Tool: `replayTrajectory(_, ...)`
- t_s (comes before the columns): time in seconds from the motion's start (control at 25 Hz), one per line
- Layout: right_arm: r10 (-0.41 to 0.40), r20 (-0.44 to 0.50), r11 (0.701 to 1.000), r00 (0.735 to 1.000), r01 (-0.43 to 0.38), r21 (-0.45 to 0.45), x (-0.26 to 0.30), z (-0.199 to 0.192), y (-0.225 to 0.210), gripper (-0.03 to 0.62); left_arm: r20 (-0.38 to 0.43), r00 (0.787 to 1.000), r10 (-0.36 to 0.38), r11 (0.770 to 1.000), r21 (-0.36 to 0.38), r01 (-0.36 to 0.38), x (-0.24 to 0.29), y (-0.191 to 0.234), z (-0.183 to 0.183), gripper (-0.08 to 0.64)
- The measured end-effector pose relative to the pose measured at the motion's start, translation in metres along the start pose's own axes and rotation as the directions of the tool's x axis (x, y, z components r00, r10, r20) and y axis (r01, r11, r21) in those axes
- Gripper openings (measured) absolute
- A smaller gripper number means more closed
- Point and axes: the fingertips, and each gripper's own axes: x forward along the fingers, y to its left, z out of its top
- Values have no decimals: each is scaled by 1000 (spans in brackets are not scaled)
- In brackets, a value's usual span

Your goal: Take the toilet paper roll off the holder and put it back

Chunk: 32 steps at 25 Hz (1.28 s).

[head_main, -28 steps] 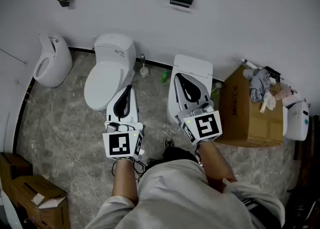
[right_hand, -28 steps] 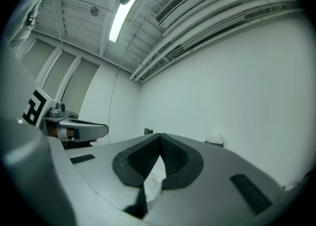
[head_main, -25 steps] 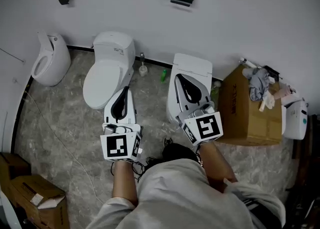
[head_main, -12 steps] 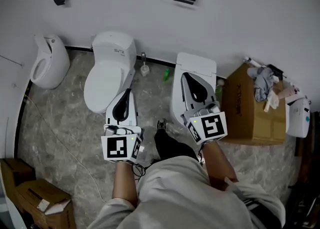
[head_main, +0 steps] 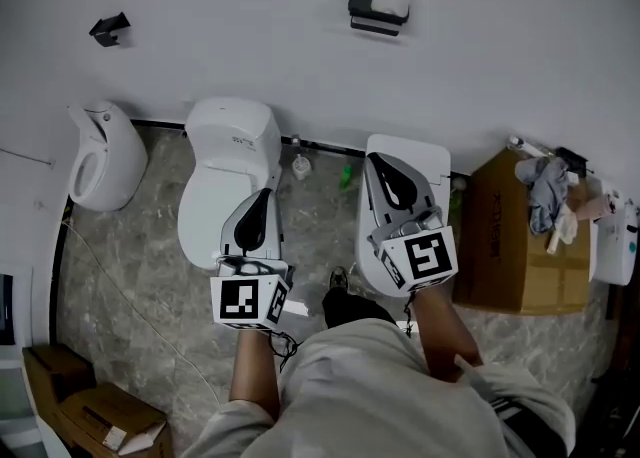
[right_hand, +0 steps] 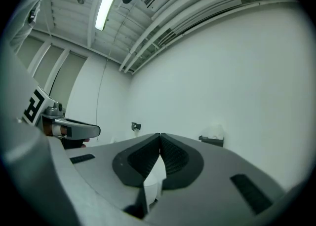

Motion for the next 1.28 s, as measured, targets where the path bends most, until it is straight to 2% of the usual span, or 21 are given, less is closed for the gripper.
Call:
replayTrajectory(0.24,-8,-17,999,1000,9,33,56,-20,-60,3,-28,999,-33,999,-24,32,88,7,-3,9)
replayTrajectory(0.4,-34,-33,997,999,37,75,81,-37,-91,3,-54,997,-56,998,-15,56,126,13,-10,9)
replayTrajectory(0.56,-62,-45,995,997,66,80,100,-48,-111,3,-104,991,-80,997,-10,79,159,22,-22,9)
replayTrajectory(0.8,-143,-83,987,986,148,63,125,-66,-144,4,-110,975,-193,981,-43,189,224,28,-37,9)
replayTrajectory(1.0,-250,-120,965,961,257,47,145,-76,-169,5,-121,939,-322,947,-51,319,282,33,-40,9)
replayTrajectory(1.16,-311,-101,948,945,316,44,167,-68,-178,5,-105,887,-450,893,-35,449,315,33,-30,9)
replayTrajectory(1.28,-343,-99,937,934,348,32,185,-66,-175,5,-101,852,-514,857,-22,515,330,41,-26,9)
